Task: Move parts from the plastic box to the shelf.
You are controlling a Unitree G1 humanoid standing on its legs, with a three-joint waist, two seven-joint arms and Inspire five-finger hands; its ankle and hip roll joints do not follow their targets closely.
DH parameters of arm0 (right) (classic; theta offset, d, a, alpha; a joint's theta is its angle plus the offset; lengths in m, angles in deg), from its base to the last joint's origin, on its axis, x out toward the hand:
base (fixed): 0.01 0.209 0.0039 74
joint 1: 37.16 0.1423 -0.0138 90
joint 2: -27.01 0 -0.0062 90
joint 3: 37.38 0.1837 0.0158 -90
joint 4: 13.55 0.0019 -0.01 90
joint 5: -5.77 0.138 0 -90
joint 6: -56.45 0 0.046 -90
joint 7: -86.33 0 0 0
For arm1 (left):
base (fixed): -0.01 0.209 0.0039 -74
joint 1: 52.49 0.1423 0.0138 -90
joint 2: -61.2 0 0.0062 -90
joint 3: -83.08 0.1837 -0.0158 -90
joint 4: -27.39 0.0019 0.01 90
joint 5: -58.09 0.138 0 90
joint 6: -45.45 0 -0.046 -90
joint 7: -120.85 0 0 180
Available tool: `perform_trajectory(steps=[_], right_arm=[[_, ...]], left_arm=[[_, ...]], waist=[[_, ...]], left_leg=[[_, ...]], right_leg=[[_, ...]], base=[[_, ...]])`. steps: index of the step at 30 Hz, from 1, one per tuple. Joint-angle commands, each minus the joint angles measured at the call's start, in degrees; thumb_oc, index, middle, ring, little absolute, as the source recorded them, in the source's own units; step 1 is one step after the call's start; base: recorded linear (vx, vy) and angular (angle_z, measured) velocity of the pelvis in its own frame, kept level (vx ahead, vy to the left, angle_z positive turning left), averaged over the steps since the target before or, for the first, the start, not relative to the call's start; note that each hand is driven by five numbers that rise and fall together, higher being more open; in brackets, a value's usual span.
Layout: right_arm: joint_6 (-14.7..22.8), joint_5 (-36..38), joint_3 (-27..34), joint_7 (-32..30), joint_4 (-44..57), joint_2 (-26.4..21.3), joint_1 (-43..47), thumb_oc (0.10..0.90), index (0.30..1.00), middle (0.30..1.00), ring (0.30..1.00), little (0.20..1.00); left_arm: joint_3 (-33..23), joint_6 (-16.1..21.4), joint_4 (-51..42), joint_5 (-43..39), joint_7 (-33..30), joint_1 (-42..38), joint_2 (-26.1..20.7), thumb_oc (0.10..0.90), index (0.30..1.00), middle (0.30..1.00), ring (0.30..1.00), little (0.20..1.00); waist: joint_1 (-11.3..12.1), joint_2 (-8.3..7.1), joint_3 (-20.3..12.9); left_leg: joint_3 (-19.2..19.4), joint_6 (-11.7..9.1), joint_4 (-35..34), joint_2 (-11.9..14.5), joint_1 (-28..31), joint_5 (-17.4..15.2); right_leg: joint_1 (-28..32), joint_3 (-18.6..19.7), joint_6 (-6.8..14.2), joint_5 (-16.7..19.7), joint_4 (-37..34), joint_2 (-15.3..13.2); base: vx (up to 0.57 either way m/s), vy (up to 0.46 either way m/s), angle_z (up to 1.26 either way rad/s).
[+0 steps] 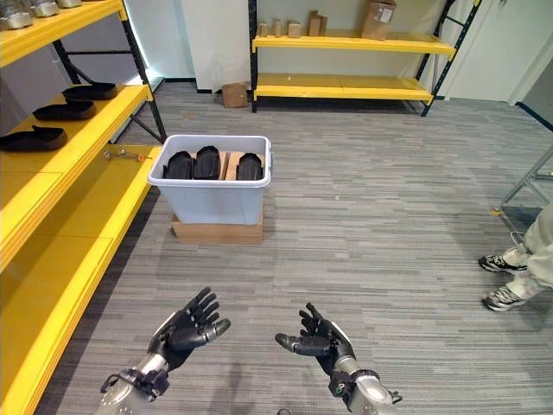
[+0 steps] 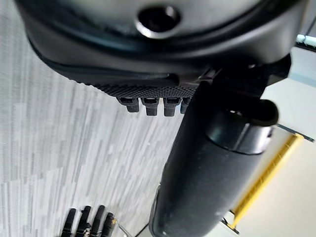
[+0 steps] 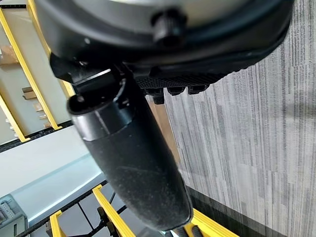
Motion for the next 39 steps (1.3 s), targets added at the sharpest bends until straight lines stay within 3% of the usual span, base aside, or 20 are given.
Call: perform_trajectory(steps=[1,13,18,25,39], right_arm=[[4.5,0.0,1.0,0.9,5.6,-0.1,3.1,0.900,1.000,1.000,1.000,1.000],[3.8,-2.1,0.7,0.3,5.7,-0.1,3.4,0.900,1.000,1.000,1.000,1.000],[3.8,-3.7,0.6,0.6,5.6,-0.5,3.2,0.900,1.000,1.000,1.000,1.000],[3.6,-5.1,0.1,0.5,5.9,-0.8,3.3,0.900,1.000,1.000,1.000,1.000],[5.9,-7.5,-1.3,-1.5,5.7,-0.9,3.5,0.900,1.000,1.000,1.000,1.000]], left_arm=[[-2.3,4.2,-2.5,-1.2,2.9,-4.7,-0.5,0.900,1.000,1.000,1.000,1.000],[-3.3,1.8,-2.3,-4.2,0.1,-4.3,0.5,0.900,1.000,1.000,1.000,1.000],[-4.0,-0.7,-2.9,-5.3,1.9,-3.8,0.9,0.900,1.000,1.000,1.000,1.000],[-4.1,-0.1,-2.7,-2.9,-1.0,-3.6,0.5,0.900,1.000,1.000,1.000,1.000],[-3.2,-0.1,-2.9,-2.0,-0.2,-2.4,-0.3,0.900,1.000,1.000,1.000,1.000]], waist=[[-0.4,-2.06,-1.0],[0.4,-2.60,-1.3],[0.8,-2.71,-1.1],[1.4,-2.65,-1.0],[2.3,-2.36,-0.1]], left_leg=[[-1.3,-2.8,-0.5,2.5,-0.9,-0.2],[-1.7,-2.4,-0.5,2.1,-0.9,-0.7],[-2.0,-2.2,-0.5,1.9,-1.2,-0.7],[-2.4,-2.2,-0.5,1.7,-1.3,-0.9],[-2.8,-2.0,-0.5,1.2,-1.9,-0.7]], right_leg=[[1.9,-0.5,3.9,-3.2,2.5,-2.6],[2.3,-1.2,4.4,-2.8,2.1,-3.1],[2.3,-1.5,4.5,-2.6,1.9,-3.2],[2.5,-2.3,4.7,-2.7,1.9,-3.6],[2.3,-3.6,4.9,-3.0,2.2,-4.0]], base=[[0.00,0.000,0.00],[0.00,0.000,0.00],[0.00,0.000,0.00],[0.00,0.005,0.03],[-0.01,0.004,0.04]])
